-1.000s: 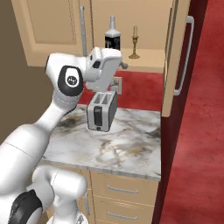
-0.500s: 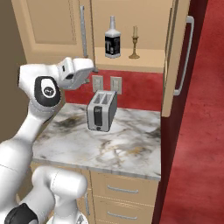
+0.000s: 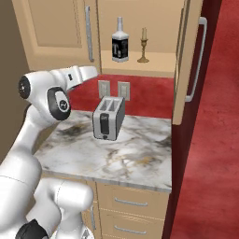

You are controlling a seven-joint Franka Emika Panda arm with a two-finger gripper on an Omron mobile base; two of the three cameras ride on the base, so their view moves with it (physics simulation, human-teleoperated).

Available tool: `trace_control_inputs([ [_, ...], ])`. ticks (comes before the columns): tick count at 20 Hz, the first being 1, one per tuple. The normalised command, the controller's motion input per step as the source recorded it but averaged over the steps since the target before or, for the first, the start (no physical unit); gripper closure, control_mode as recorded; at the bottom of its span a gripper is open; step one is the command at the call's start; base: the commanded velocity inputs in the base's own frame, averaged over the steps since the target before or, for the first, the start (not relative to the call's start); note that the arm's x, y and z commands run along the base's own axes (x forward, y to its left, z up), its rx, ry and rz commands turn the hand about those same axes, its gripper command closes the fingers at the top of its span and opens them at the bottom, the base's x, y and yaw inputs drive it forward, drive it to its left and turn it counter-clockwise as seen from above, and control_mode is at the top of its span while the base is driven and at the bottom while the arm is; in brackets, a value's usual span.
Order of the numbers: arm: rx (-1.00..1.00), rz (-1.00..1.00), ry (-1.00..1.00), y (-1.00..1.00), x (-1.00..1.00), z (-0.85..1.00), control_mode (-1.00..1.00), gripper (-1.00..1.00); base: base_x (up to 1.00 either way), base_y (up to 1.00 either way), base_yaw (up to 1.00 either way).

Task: Get the candle and the liquor from the cabinet and move them to the dining counter.

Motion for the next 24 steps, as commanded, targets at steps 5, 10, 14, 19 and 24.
trace_control_inputs([
  [5,0.19,0.34,-0.09,0.40,0.29,0.06,-1.00,-1.00,0.00,0.00,0.00],
  [10,0.16,0.24,-0.01,0.37,0.12,0.41,-1.00,-1.00,0.00,0.00,0.00],
  [14,0.07,0.12,-0.01,0.18,0.00,0.65,-1.00,-1.00,0.00,0.00,0.00],
  [19,0.04,0.06,-0.04,0.09,-0.05,0.51,-1.00,-1.00,0.00,0.00,0.00],
  [24,0.01,-0.03,-0.05,0.00,-0.23,0.14,-1.00,-1.00,0.00,0.00,0.00],
])
